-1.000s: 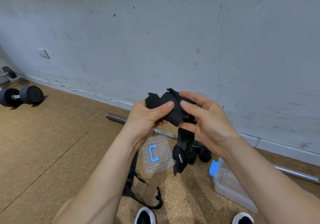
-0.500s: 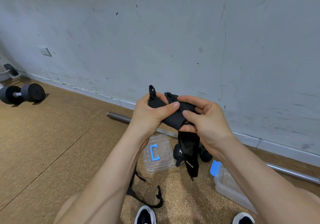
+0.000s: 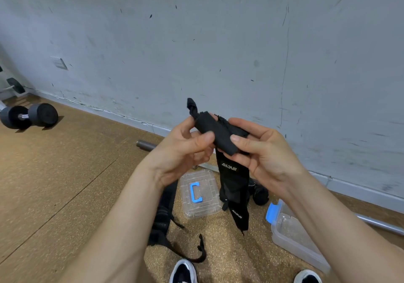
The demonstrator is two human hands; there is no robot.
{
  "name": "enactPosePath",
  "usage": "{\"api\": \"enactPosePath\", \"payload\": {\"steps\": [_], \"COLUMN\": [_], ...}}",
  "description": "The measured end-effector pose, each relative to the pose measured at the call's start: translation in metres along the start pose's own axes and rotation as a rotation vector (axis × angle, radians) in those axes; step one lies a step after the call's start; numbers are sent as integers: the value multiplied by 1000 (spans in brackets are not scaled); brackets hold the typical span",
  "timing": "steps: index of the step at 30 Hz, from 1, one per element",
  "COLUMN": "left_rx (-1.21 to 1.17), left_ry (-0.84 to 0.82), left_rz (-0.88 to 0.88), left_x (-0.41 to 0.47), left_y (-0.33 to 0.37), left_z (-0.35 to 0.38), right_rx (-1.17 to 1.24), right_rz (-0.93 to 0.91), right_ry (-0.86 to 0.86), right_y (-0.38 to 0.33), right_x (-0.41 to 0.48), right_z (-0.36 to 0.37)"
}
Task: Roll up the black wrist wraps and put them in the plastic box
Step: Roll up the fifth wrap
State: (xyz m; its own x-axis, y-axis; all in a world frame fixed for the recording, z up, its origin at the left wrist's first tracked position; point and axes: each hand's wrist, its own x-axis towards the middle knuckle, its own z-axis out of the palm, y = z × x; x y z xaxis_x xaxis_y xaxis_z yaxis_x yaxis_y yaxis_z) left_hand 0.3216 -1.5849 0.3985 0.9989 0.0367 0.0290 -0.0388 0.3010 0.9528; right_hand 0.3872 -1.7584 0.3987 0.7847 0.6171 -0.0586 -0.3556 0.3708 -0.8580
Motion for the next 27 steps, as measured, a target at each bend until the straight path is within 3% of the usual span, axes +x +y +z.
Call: {"api": "enactPosePath", "payload": {"steps": [2, 7, 11, 15, 27], "left_rx": [26, 109, 169, 239, 154], "left_ry": [-22, 160, 310, 397, 386], "left_rz": [16, 150, 172, 183, 58], "left_x": [0, 3, 6, 6, 6], "left_y": [-1, -6, -8, -9, -11], "left_z": [-6, 1, 10, 19, 24], "right_rx": [32, -66, -192, -230, -524], "right_rz": [23, 65, -18, -50, -163], "right_ry": [-30, 10, 93, 71, 53], "right_y": [-2, 0, 4, 2, -1], "right_x": [-1, -3, 0, -1, -8], "right_z": [-2, -1, -1, 2, -1]}}
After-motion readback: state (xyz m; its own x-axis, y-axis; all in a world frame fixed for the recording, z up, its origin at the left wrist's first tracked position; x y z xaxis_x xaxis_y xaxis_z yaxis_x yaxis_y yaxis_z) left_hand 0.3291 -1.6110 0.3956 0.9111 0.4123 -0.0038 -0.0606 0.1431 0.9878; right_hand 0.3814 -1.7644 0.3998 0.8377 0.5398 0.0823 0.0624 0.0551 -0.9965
